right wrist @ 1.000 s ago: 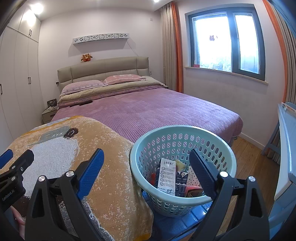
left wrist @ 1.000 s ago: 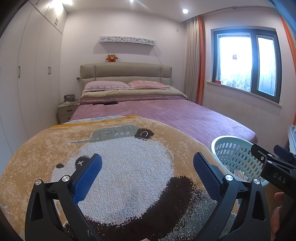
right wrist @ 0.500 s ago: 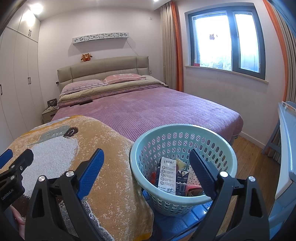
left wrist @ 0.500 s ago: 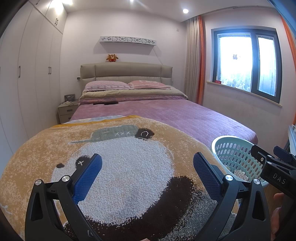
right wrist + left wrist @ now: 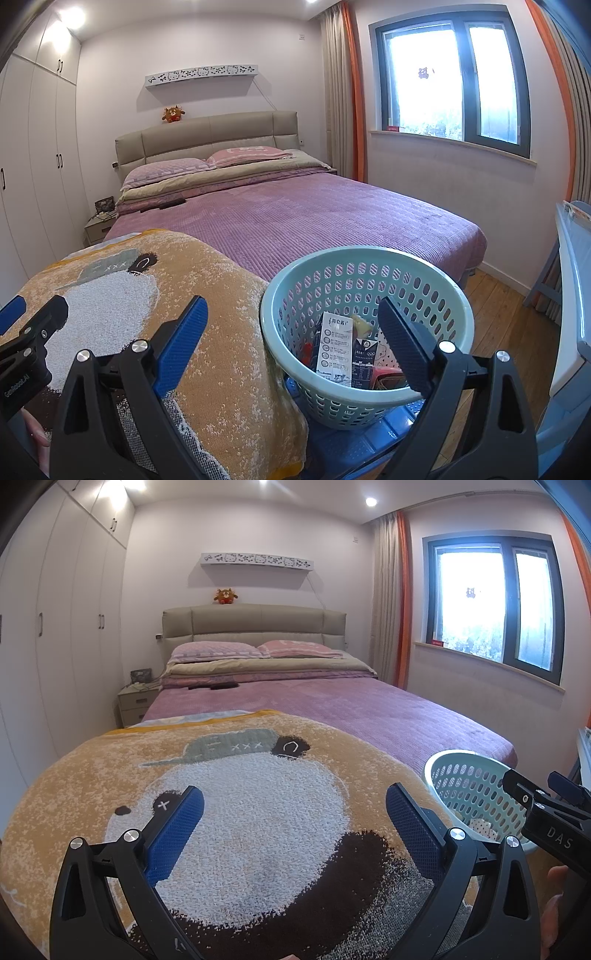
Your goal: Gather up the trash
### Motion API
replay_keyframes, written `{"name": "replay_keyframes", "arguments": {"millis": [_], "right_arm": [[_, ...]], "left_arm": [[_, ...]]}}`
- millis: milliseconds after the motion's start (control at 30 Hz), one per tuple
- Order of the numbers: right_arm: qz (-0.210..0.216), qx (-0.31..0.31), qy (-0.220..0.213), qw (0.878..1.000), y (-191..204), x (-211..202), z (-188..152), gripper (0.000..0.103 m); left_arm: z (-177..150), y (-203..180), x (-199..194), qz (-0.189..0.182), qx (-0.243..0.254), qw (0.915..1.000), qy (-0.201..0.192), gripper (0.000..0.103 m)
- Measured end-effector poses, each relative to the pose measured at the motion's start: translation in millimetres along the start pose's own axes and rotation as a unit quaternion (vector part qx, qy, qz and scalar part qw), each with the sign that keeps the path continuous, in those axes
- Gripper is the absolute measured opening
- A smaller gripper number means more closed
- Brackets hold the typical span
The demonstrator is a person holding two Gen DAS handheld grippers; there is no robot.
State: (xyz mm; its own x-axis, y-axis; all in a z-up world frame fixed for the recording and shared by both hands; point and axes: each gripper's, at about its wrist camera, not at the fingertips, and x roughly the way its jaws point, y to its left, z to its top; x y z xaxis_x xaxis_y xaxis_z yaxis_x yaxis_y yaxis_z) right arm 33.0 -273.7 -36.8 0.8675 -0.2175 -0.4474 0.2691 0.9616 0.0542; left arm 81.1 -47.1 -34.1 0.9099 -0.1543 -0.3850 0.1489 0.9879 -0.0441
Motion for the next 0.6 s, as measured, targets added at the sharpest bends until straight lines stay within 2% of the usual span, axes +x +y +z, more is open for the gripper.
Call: {"name": "replay_keyframes", "arguments": {"millis": [333, 600], "right_arm": [[0.002, -0.004, 0.001, 1.000, 4.8, -4.1, -0.8, 0.089], [0.007, -0.006, -0.007, 1.000, 15.0, -19.1, 8.2, 0.089]], "left_arm": [[4.0, -0.8, -10.4, 0.010, 0.007, 0.9999, -0.002, 0.095], [12.3, 10.4, -34.6, 0.039, 0.000, 0.9991, -0.019, 0.095]]}}
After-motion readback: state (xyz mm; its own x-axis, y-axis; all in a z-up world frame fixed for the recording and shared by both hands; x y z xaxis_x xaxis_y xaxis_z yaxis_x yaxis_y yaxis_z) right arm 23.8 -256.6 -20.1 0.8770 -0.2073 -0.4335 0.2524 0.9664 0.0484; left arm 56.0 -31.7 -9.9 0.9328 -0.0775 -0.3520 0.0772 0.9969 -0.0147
